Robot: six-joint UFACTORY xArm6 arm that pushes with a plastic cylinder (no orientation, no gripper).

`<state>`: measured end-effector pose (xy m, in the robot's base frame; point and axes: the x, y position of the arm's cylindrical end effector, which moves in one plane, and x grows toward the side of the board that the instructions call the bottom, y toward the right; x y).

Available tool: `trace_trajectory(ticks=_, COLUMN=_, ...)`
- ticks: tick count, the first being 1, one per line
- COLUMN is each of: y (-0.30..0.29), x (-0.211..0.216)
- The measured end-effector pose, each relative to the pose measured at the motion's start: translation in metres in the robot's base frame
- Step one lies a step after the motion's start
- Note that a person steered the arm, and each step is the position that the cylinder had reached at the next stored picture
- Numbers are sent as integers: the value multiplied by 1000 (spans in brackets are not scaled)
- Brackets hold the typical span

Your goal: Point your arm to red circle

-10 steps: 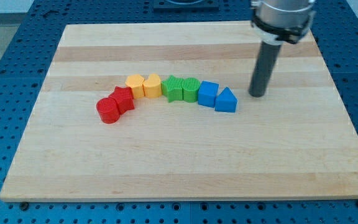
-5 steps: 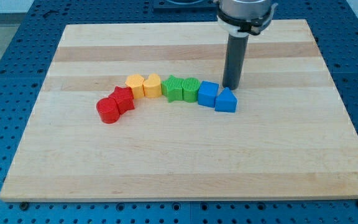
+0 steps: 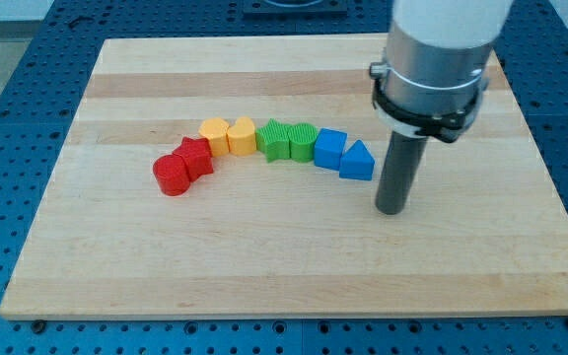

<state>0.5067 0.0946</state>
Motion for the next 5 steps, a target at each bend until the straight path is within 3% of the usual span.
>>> trace_trajectory(ticks=5, y=-125, x=0)
